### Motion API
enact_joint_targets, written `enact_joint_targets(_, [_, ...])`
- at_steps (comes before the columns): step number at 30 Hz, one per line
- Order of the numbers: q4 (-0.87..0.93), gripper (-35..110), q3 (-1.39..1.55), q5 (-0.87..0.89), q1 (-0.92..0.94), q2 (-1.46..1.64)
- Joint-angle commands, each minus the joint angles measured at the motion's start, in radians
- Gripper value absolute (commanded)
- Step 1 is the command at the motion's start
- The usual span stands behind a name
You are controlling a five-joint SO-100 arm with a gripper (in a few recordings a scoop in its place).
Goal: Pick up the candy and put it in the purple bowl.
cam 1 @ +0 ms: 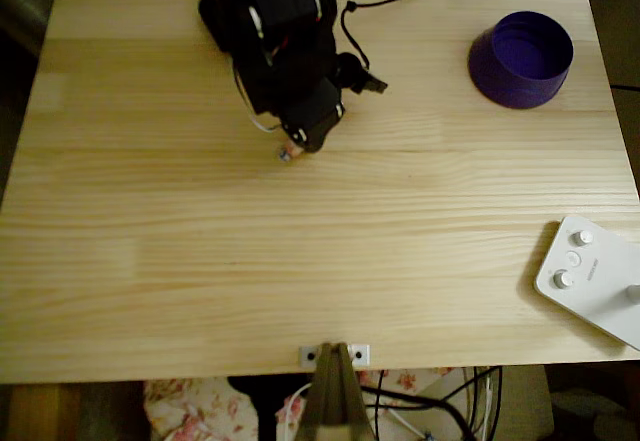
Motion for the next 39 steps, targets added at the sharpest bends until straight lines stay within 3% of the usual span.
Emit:
enact_joint_targets(1, [0.008, 4, -0.015, 0.002, -0.003, 0.031])
enact_joint_targets(15, [0.224, 4, -0.241, 0.224, -0.149, 0.061])
enact_joint_targets(28, [0.318, 4, -0.391, 0.643, -0.431, 0.132])
enact_joint_targets(39, [0.371, 4, -0.482, 0.870, -0.646, 0.144])
